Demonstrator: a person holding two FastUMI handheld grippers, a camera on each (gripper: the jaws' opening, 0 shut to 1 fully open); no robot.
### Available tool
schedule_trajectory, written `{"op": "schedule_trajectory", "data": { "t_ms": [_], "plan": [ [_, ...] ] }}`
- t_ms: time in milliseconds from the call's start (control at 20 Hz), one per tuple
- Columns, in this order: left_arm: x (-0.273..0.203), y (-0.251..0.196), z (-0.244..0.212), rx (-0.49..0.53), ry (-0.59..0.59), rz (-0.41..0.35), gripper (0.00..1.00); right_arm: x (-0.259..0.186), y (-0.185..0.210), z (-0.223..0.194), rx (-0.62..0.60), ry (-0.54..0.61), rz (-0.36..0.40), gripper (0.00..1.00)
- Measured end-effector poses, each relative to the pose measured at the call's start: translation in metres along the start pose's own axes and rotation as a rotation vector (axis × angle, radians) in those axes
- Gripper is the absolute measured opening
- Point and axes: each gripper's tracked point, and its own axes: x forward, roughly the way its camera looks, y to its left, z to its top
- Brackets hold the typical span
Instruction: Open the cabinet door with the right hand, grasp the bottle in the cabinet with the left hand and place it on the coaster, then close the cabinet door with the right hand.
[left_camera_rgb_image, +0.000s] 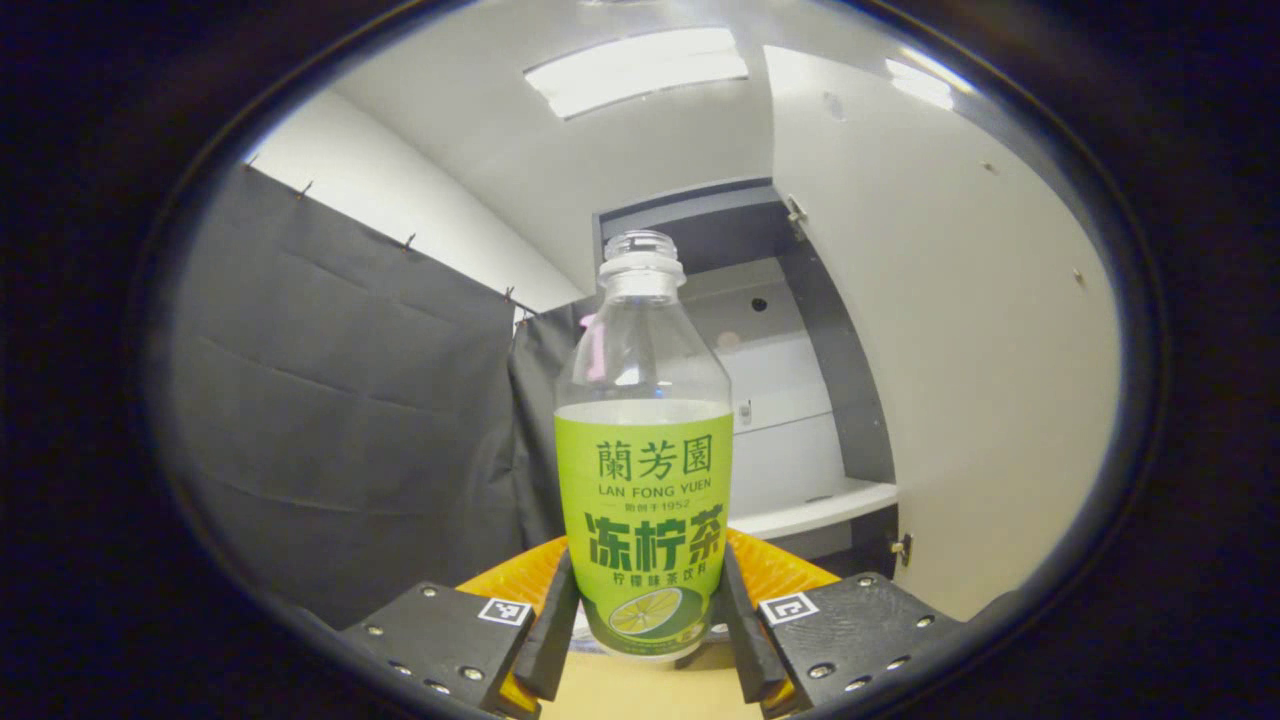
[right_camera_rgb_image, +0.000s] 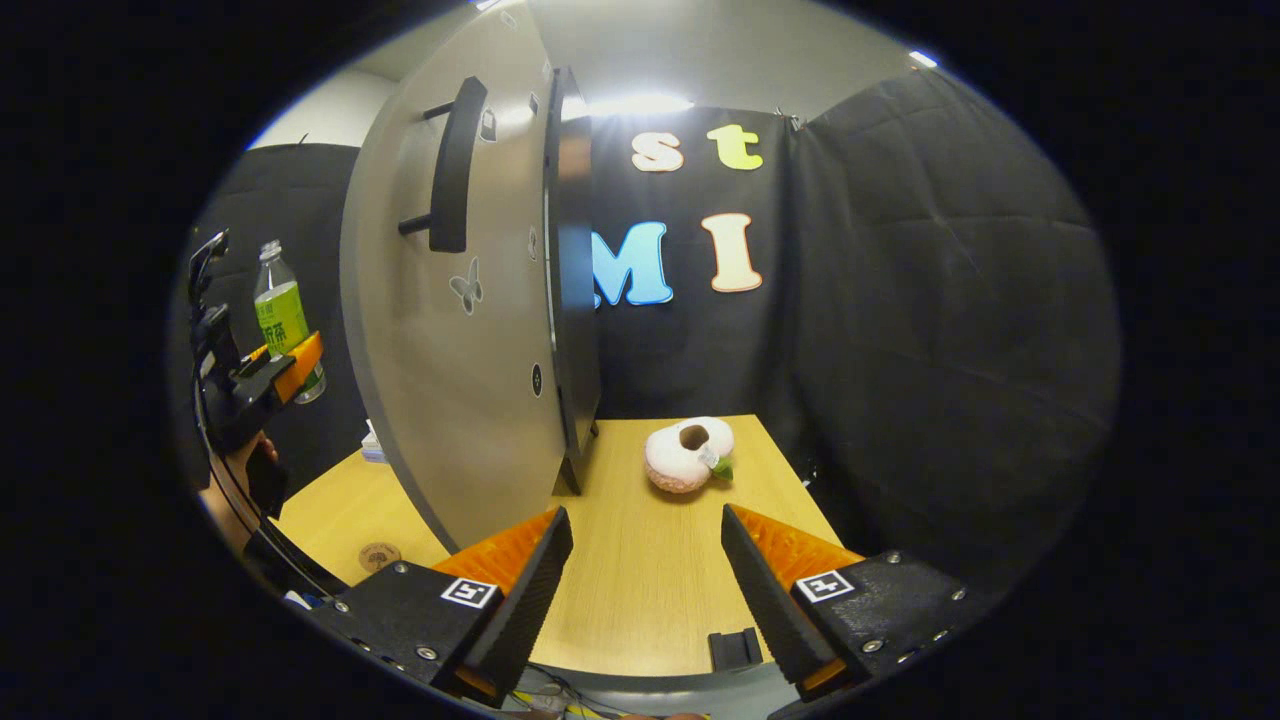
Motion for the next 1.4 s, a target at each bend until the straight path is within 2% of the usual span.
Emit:
{"op": "schedule_trajectory", "data": {
  "t_ms": [100, 150, 200, 300, 350, 450, 550, 600, 650, 700, 800, 850, 1000, 1050, 1150, 1200, 1400],
  "plan": [
    [-0.024, -0.009, -0.036, 0.005, 0.034, -0.025, 0.65, 0.004, 0.006, -0.013, -0.027, 0.01, 0.018, 0.93],
    [-0.035, -0.009, -0.054, -0.008, 0.053, -0.026, 0.7, 0.008, 0.006, -0.025, -0.047, 0.028, 0.022, 0.88],
    [-0.046, -0.008, -0.074, -0.019, 0.074, -0.018, 0.65, 0.011, 0.007, -0.038, -0.067, 0.049, 0.026, 0.93],
    [-0.062, -0.004, -0.116, -0.046, 0.122, -0.004, 0.65, 0.013, 0.005, -0.068, -0.088, 0.095, 0.019, 0.93],
    [-0.071, -0.001, -0.14, -0.063, 0.141, 0.006, 0.7, 0.013, 0.001, -0.084, -0.094, 0.121, 0.004, 0.93],
    [-0.085, 0.001, -0.183, -0.094, 0.186, 0.02, 0.7, 0.012, -0.005, -0.113, -0.109, 0.177, -0.016, 0.93],
    [-0.091, 0.004, -0.222, -0.122, 0.228, 0.037, 0.65, 0.013, -0.006, -0.135, -0.142, 0.223, -0.021, 0.93],
    [-0.094, 0.004, -0.239, -0.128, 0.25, 0.042, 0.7, 0.014, -0.006, -0.146, -0.161, 0.244, -0.017, 0.93],
    [-0.093, 0.005, -0.255, -0.131, 0.265, 0.049, 0.65, 0.013, -0.006, -0.153, -0.18, 0.261, -0.013, 0.93],
    [-0.095, 0.007, -0.266, -0.133, 0.273, 0.056, 0.61, 0.01, -0.004, -0.16, -0.192, 0.278, -0.007, 0.93],
    [-0.101, 0.011, -0.278, -0.144, 0.286, 0.069, 0.7, 0.007, 0.0, -0.163, -0.211, 0.292, 0.006, 0.92],
    [-0.104, 0.013, -0.281, -0.148, 0.289, 0.075, 0.65, 0.007, 0.003, -0.161, -0.221, 0.289, 0.014, 0.91],
    [-0.1, 0.012, -0.298, -0.155, 0.308, 0.06, 0.65, 0.007, 0.005, -0.162, -0.252, 0.294, 0.03, 0.92],
    [-0.098, 0.011, -0.304, -0.163, 0.321, 0.06, 0.7, 0.007, 0.006, -0.163, -0.253, 0.299, 0.031, 0.92],
    [-0.105, 0.009, -0.318, -0.179, 0.375, 0.059, 0.7, 0.006, 0.007, -0.166, -0.256, 0.32, 0.032, 0.93],
    [-0.106, 0.009, -0.319, -0.179, 0.379, 0.056, 0.66, 0.006, 0.009, -0.166, -0.255, 0.325, 0.035, 0.94],
    [-0.104, 0.009, -0.321, -0.179, 0.372, 0.065, 0.67, 0.003, 0.014, -0.17, -0.271, 0.334, 0.059, 0.94]
  ]
}}
